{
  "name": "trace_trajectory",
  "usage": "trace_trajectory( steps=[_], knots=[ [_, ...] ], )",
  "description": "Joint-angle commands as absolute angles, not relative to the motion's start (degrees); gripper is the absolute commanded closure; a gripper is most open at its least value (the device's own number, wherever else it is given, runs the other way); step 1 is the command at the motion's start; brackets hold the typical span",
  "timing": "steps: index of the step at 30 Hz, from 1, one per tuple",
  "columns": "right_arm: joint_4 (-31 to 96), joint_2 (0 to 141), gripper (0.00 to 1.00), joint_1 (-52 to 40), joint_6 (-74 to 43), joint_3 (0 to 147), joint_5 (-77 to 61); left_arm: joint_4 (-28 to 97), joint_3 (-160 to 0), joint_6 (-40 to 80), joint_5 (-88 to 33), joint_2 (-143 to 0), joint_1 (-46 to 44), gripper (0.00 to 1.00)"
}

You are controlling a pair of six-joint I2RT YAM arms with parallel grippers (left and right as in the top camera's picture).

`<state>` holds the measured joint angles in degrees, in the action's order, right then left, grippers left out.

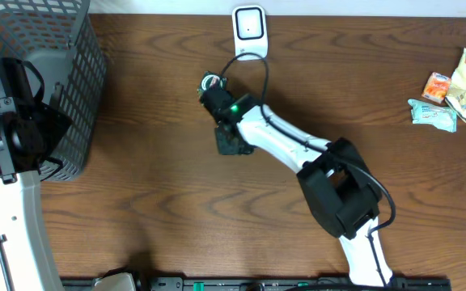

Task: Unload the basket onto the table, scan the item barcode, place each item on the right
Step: 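Lift the Kleenex packet and pull it toward the right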

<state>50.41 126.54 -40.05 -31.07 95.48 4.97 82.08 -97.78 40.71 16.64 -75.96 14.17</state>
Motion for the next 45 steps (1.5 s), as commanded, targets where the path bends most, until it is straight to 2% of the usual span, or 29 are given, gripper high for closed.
trace_trajectory(
  steps=[1,5,7,10,13,15,19,24,34,38,40,41,42,45],
  knots=[
    [48.8,126.4,0.85,-35.6,-33.6,96.0,10.4,82.2,-97.7,41.2,17.2,-75.6,14.5,0.03],
    [47.0,126.3,0.8,-29.9,-29.3,100.2,3.3,82.2,-97.7,41.2,17.2,-75.6,14.5,0.02],
    [47.9,126.3,0.73,-26.8,-26.3,104.6,-7.2,82.2,-97.7,41.2,17.2,-75.6,14.5,0.02],
    [47.6,126.3,0.7,-24.3,-25.0,107.5,-21.5,82.2,-97.7,41.2,17.2,-75.6,14.5,0.02],
    [47.6,126.3,0.67,-23.6,-25.0,107.4,-29.3,82.2,-97.7,41.2,17.2,-75.6,14.5,0.02],
    [48.6,126.3,0.6,-23.7,-25.0,106.7,-29.5,82.2,-97.7,41.2,17.2,-75.6,14.5,0.02],
    [50.5,126.4,0.54,-25.3,-26.4,103.7,-25.6,82.2,-97.7,41.2,17.2,-75.6,14.5,0.02],
    [45.6,126.4,0.48,-26.0,-36.4,97.4,-22.6,82.2,-97.7,41.2,17.2,-75.6,14.5,0.02],
    [29.4,126.5,0.46,-26.7,-45.3,87.0,-26.9,82.2,-97.7,41.2,17.2,-75.6,14.5,0.02],
    [27.1,126.5,0.52,-27.1,-46.7,84.7,-23.7,82.2,-97.7,41.2,17.2,-75.6,14.5,0.03],
    [27.2,126.5,0.65,-27.5,-46.7,84.0,-21.2,82.2,-97.7,41.2,17.2,-75.6,14.5,0.02],
    [27.2,126.5,0.78,-27.6,-46.6,83.6,-20.7,82.2,-97.7,41.2,17.2,-75.6,14.5,0.02],
    [27.6,126.5,0.98,-27.6,-46.2,83.5,-20.8,82.2,-97.7,41.2,17.2,-75.6,14.4,0.02],
    [28.0,126.2,0.99,-27.1,-40.6,83.6,-25.1,82.2,-97.7,41.2,17.2,-75.6,14.5,0.02]
  ],
)
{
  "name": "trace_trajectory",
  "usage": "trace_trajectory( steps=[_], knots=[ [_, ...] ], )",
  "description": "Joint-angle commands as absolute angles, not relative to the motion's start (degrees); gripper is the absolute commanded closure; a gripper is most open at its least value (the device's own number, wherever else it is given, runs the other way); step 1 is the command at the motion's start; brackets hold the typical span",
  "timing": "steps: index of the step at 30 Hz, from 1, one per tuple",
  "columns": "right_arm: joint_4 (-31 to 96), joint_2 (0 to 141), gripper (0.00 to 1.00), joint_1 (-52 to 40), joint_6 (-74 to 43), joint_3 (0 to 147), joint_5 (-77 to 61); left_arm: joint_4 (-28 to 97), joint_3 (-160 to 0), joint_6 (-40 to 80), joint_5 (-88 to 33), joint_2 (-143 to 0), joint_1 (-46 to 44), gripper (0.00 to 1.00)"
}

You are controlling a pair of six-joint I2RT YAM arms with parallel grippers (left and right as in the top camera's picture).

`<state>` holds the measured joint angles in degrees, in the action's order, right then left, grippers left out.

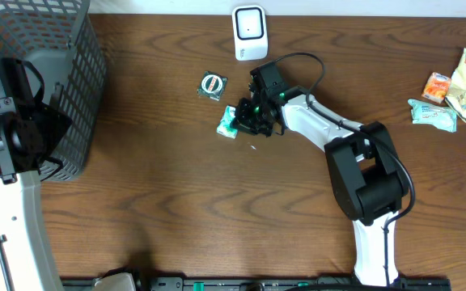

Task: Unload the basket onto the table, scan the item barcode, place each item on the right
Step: 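Lift the Kleenex packet and pull it toward the right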

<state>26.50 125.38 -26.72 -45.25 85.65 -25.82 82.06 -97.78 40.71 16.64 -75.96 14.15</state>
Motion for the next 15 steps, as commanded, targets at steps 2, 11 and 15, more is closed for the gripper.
trace_trajectory(
  steps=[2,11,15],
  knots=[
    [28.0,125.5,0.99,-26.1,-37.8,83.6,-29.7,82.2,-97.7,41.2,17.2,-75.6,14.4,0.02],
    [28.1,117.7,0.99,-17.0,-18.1,83.6,-64.4,82.2,-97.7,41.2,17.2,-75.6,14.5,0.02],
    [32.5,114.2,0.99,-14.5,-6.0,83.6,-76.9,82.2,-97.7,41.2,17.2,-75.6,14.5,0.02]
  ],
)
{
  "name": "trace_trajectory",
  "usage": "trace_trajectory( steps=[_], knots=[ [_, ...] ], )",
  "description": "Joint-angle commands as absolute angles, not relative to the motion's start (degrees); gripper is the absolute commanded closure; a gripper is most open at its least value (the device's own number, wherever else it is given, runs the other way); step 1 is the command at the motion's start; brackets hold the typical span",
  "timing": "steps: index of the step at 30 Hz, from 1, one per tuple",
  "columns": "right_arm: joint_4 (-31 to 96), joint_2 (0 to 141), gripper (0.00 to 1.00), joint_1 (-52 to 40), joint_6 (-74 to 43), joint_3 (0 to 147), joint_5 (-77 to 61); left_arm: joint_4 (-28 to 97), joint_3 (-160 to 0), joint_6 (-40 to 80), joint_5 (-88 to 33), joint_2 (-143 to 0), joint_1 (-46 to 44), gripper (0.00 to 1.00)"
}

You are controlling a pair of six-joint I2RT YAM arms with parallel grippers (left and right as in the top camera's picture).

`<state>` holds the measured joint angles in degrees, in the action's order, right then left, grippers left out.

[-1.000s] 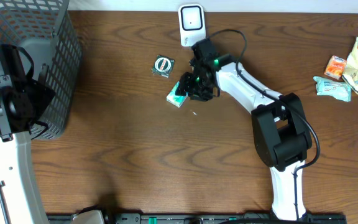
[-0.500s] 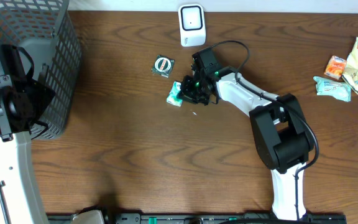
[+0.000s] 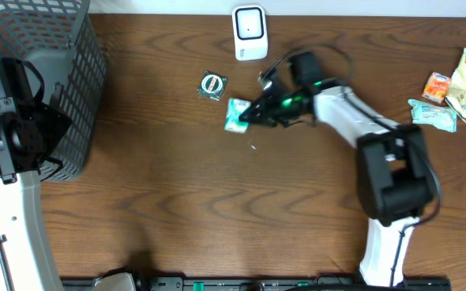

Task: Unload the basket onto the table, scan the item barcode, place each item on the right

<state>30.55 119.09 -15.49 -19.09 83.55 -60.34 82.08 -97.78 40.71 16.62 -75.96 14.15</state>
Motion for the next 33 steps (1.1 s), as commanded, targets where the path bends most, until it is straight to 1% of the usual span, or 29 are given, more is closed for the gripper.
trace_trajectory(
  steps=[1,5,11,21,26,33],
  knots=[
    [34.3,113.2,0.99,-14.1,-5.0,83.6,-76.9,82.2,-97.7,41.2,17.2,-75.6,14.5,0.02],
    [40.0,109.8,0.99,-13.3,1.9,83.6,-77.2,82.2,-97.7,41.2,17.2,-75.6,14.5,0.02],
    [45.6,105.9,0.99,-13.1,13.6,83.6,-89.5,82.2,-97.7,41.2,17.2,-75.6,14.5,0.02],
    [47.2,104.1,0.99,-11.6,13.9,83.6,-89.5,82.2,-97.7,41.2,17.2,-75.6,14.5,0.03],
    [47.2,103.2,0.99,-9.2,20.1,83.6,-89.5,82.2,-97.7,41.2,17.2,-75.6,14.5,0.02],
    [47.2,103.1,0.99,-7.9,20.4,83.6,-89.5,82.2,-97.7,41.2,17.2,-75.6,14.5,0.02]
  ],
)
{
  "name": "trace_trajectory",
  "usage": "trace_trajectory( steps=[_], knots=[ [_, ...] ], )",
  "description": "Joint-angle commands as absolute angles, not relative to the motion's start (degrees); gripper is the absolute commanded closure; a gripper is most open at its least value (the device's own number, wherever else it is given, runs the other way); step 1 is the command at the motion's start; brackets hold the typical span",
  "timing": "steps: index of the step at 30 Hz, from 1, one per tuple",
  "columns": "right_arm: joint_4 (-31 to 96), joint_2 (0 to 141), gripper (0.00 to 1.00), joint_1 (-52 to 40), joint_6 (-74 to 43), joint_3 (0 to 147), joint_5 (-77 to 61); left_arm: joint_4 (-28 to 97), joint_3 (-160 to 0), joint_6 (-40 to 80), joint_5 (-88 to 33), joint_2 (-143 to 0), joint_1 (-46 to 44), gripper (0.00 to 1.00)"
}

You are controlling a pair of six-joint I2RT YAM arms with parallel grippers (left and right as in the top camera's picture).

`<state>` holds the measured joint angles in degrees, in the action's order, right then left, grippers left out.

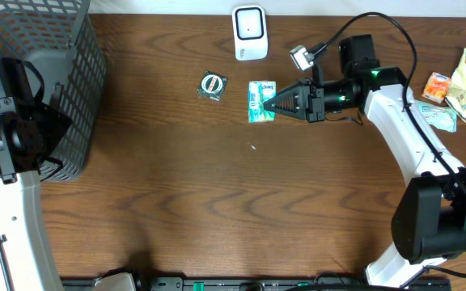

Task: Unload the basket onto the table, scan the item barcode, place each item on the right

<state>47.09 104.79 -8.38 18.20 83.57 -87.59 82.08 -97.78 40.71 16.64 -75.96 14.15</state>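
The item is a green and white packet (260,101), below and slightly right of the white barcode scanner (249,33) that stands at the table's far edge. My right gripper (273,103) points left and is shut on the packet's right edge. The right arm reaches in from the right side. Only the overhead view is given, so I cannot tell how high the packet hangs above the wood. The left arm's black bulk (2,121) sits at the far left, and its fingers do not show.
A small round item in a clear wrapper (213,85) lies left of the packet. A grey mesh basket (71,73) stands at the back left. Several snack packets (455,89) lie at the back right. The scanner's cable loops over the right arm.
The right gripper and the packet have moved right and toward the far edge, closer below the scanner. The packet now stands lengthwise. The arm reaches in from further right.
First the right gripper was low over the table just below the round item, hiding what lay under it. Then the green packet showed at its fingertips. It stayed in the gripper at each later moment, ending below the scanner.
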Motion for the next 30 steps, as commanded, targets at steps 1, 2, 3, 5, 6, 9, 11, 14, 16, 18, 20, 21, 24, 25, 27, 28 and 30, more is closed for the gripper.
trace_trajectory(
  steps=[1,2,3,5,6,9,11,14,16,18,20,21,24,25,27,28,30],
  knots=[
    [47.2,103.1,0.99,-7.9,20.6,83.6,-89.5,82.2,-97.7,41.2,17.2,-75.6,14.4,0.02],
    [47.2,103.1,0.99,-8.1,21.0,83.6,-89.5,82.2,-97.7,41.2,17.2,-75.6,14.5,0.02],
    [47.2,103.1,0.99,-8.1,21.3,83.6,-89.5,82.2,-97.7,41.2,17.2,-75.6,14.4,0.02],
    [47.2,103.1,0.99,-8.4,21.8,83.6,-89.5,82.2,-97.7,41.2,17.2,-75.6,14.5,0.02],
    [47.2,103.1,0.99,-8.4,21.8,83.6,-89.5,82.2,-97.7,41.2,17.2,-75.6,14.4,0.02],
    [47.2,103.1,0.99,-8.4,21.9,83.6,-89.5,82.2,-97.7,41.2,17.2,-75.6,14.5,0.03],
    [47.2,103.1,0.99,-8.4,21.9,83.6,-89.5,82.2,-97.7,41.2,17.2,-75.6,14.5,0.02],
    [47.2,103.1,0.99,-8.5,21.9,83.6,-89.5,82.2,-97.7,41.2,17.2,-75.6,14.5,0.02],
    [47.2,103.1,0.99,-8.6,21.9,83.6,-89.5,82.2,-97.7,41.2,17.2,-75.6,14.5,0.02],
    [47.2,103.1,0.99,-8.8,21.9,83.6,-89.5,82.2,-97.7,41.2,17.2,-75.6,14.5,0.02],
    [47.2,103.1,0.99,-9.1,21.9,83.6,-89.5,82.2,-97.7,41.2,17.2,-75.6,14.5,0.02],
    [47.2,103.1,0.99,-9.3,21.9,83.6,-89.5,82.2,-97.7,41.2,17.2,-75.6,14.5,0.02],
    [47.2,103.1,0.99,-9.8,21.9,83.6,-89.5,82.2,-97.7,41.2,17.2,-75.6,14.5,0.02],
    [47.2,103.1,0.99,-10.0,21.9,83.6,-89.5,82.2,-97.7,41.2,17.2,-75.6,14.4,0.02],
    [47.2,103.1,0.99,-10.2,21.9,83.6,-89.4,82.2,-97.7,41.2,17.2,-75.6,14.5,0.02],
    [47.2,103.1,0.99,-10.3,21.9,83.6,-89.0,82.2,-97.7,41.2,17.2,-75.6,14.5,0.02],
    [47.4,103.1,0.99,-10.3,21.9,83.6,-88.6,82.2,-97.7,41.2,17.2,-75.6,14.5,0.03]
  ],
)
